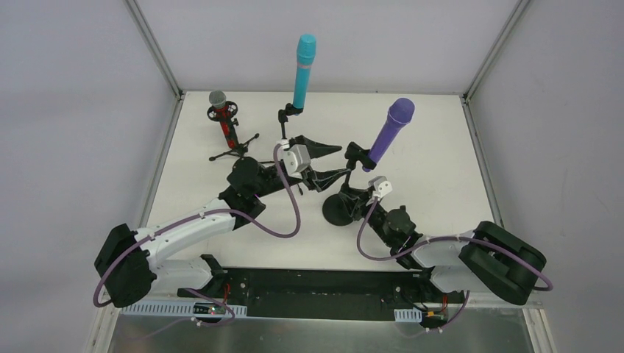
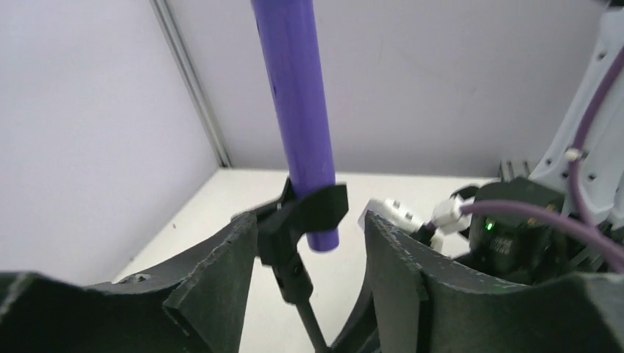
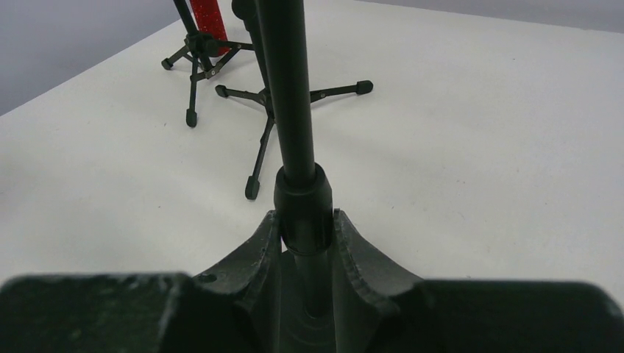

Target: Attach the microphones to the stand

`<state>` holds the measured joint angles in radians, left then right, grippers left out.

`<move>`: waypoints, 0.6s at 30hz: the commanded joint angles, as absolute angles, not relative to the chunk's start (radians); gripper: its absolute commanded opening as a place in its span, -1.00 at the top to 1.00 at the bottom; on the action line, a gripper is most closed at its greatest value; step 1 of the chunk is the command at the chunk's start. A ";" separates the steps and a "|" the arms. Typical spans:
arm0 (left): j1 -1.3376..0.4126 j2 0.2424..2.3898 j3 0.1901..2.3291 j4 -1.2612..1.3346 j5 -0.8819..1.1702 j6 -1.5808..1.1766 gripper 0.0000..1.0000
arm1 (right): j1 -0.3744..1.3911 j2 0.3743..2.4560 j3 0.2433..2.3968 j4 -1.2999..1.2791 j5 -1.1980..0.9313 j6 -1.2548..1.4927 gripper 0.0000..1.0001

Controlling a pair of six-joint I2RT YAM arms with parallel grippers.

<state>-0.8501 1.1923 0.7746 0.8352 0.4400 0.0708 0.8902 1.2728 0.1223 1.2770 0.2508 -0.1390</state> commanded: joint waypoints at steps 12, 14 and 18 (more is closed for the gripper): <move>-0.853 1.034 0.694 0.920 0.293 0.095 -0.98 | 0.894 1.336 0.112 1.091 0.343 -0.072 1.00; -0.854 1.009 0.671 0.901 0.255 0.080 -0.98 | 0.896 1.318 0.116 1.067 0.342 -0.065 1.00; -0.853 0.967 0.615 0.861 0.147 0.041 -0.98 | 0.897 1.277 0.135 0.991 0.330 -0.058 0.72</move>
